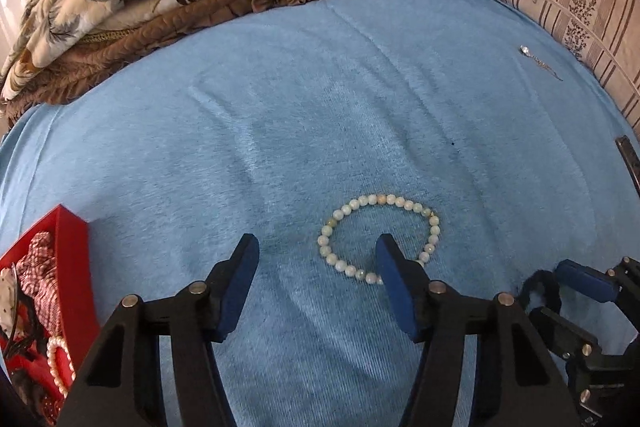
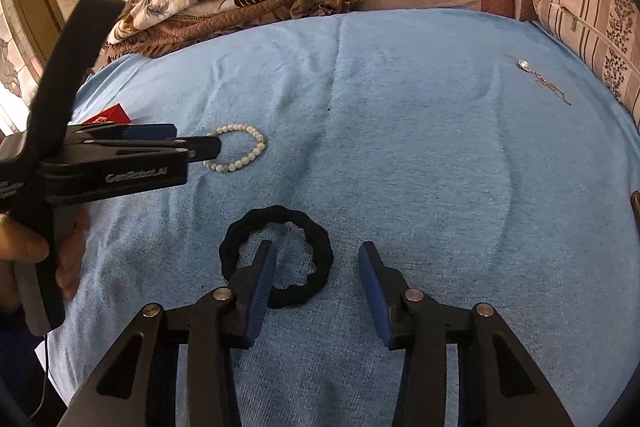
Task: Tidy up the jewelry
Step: 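Grasp white bead bracelet with left gripper while right gripper grasps large black beaded bracelet, then carry both bracelets over the red tray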
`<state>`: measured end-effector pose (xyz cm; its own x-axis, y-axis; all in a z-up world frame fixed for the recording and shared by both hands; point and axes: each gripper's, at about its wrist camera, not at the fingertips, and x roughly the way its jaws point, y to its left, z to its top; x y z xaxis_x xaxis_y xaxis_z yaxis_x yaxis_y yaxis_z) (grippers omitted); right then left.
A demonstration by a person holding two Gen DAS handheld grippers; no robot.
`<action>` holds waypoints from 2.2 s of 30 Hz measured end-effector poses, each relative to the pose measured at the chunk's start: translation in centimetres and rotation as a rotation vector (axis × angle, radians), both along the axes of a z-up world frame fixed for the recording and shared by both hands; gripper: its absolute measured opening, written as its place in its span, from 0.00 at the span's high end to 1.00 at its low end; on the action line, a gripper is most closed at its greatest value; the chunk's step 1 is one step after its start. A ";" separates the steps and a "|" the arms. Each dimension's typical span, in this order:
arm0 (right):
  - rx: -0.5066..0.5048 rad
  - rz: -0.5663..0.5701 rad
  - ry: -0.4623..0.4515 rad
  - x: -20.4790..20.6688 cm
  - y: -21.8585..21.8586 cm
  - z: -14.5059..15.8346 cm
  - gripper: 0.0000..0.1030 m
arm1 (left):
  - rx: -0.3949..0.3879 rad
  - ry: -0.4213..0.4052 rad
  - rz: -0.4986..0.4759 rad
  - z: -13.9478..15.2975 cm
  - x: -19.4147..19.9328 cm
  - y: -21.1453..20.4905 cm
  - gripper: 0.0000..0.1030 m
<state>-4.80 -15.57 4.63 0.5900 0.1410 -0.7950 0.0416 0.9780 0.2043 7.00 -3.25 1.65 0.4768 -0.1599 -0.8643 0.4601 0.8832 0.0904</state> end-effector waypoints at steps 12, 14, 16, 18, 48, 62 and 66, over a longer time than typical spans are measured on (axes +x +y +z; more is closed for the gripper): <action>-0.083 0.018 -0.012 0.7 1.0 -0.4 0.53 | -0.026 -0.067 0.013 -0.8 -0.1 -0.3 0.33; -0.086 0.017 -0.014 0.7 1.0 -0.5 0.54 | -0.025 -0.070 0.036 -0.9 0.1 -0.2 0.27; -0.090 0.017 -0.014 0.7 1.0 -0.4 0.54 | -0.036 -0.061 0.047 -0.9 0.2 0.0 0.27; -0.104 0.015 -0.017 0.6 1.1 -0.4 0.60 | -0.025 -0.066 0.043 -0.8 0.2 -0.1 0.27; -0.019 -0.076 -0.059 -0.4 -1.6 0.9 0.88 | 0.020 -0.077 -0.055 2.2 -5.4 -1.4 0.94; 0.011 -0.098 -0.084 -1.1 -2.1 1.6 0.88 | -0.102 -0.100 -0.037 6.2 -8.4 1.5 0.94; 0.017 -0.101 -0.089 -1.3 -2.1 1.8 0.88 | -0.139 -0.117 -0.037 7.6 -9.9 2.5 0.94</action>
